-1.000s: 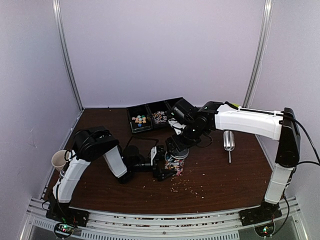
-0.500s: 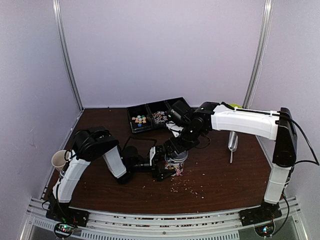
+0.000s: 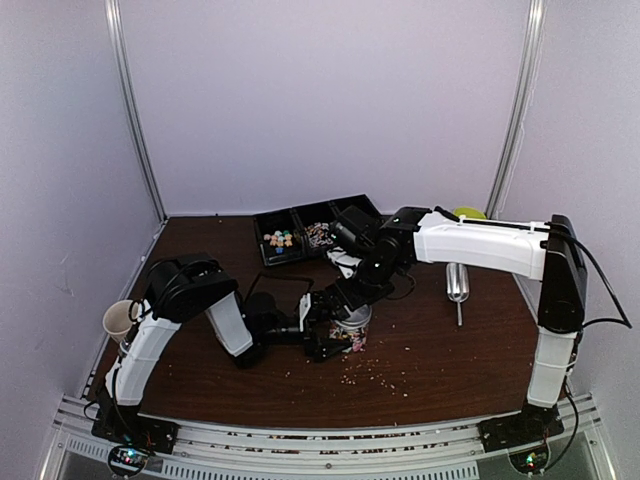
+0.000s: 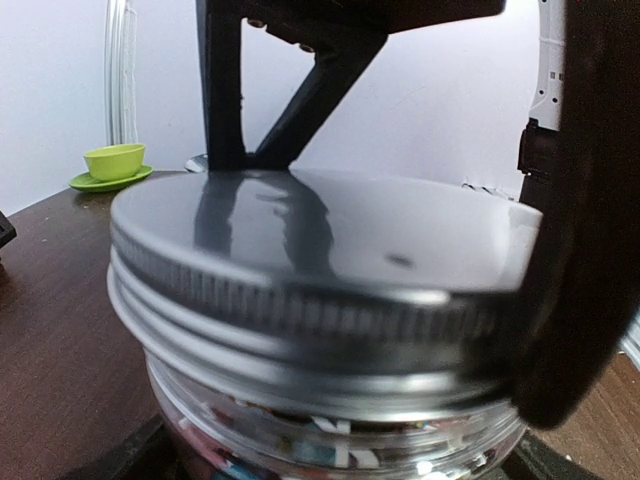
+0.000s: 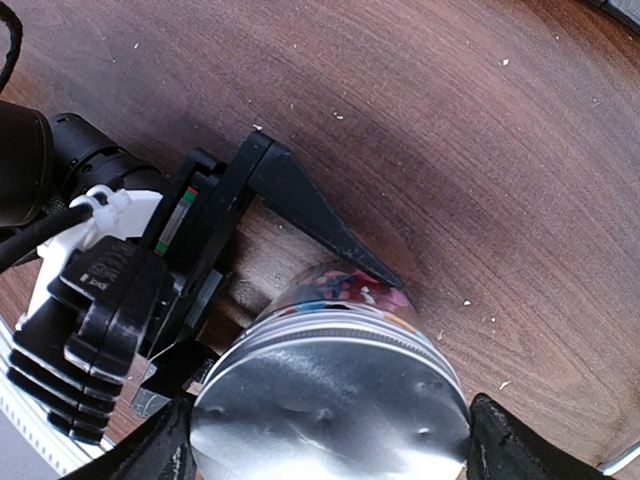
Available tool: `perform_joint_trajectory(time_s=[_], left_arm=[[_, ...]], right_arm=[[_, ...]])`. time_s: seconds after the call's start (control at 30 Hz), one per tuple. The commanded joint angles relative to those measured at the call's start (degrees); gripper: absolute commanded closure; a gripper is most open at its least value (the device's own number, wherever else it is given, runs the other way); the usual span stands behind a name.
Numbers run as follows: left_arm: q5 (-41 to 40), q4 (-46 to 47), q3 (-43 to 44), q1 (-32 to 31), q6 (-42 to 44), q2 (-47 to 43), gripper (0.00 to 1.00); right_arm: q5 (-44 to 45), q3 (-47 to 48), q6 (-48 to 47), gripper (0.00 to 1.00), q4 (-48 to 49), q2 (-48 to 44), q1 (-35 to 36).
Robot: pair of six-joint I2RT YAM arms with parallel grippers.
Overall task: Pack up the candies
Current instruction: Place the box lid at the corner of the board.
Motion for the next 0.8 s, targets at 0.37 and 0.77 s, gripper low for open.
perform_joint_trajectory(time_s=[0.37,0.77], left_arm=[[0.9,-3.4,-2.0,1.0,0.0,4.7,0.05],[0.9,-3.4,-1.9,1.1,-0.1,4.7,0.05]], right_arm=[[-0.2,1.4,-0.2,0.04,-1.3,1.5,0.4],[-1.0,1.0,-2.2,0.00,-1.3,-0.9,0.4]])
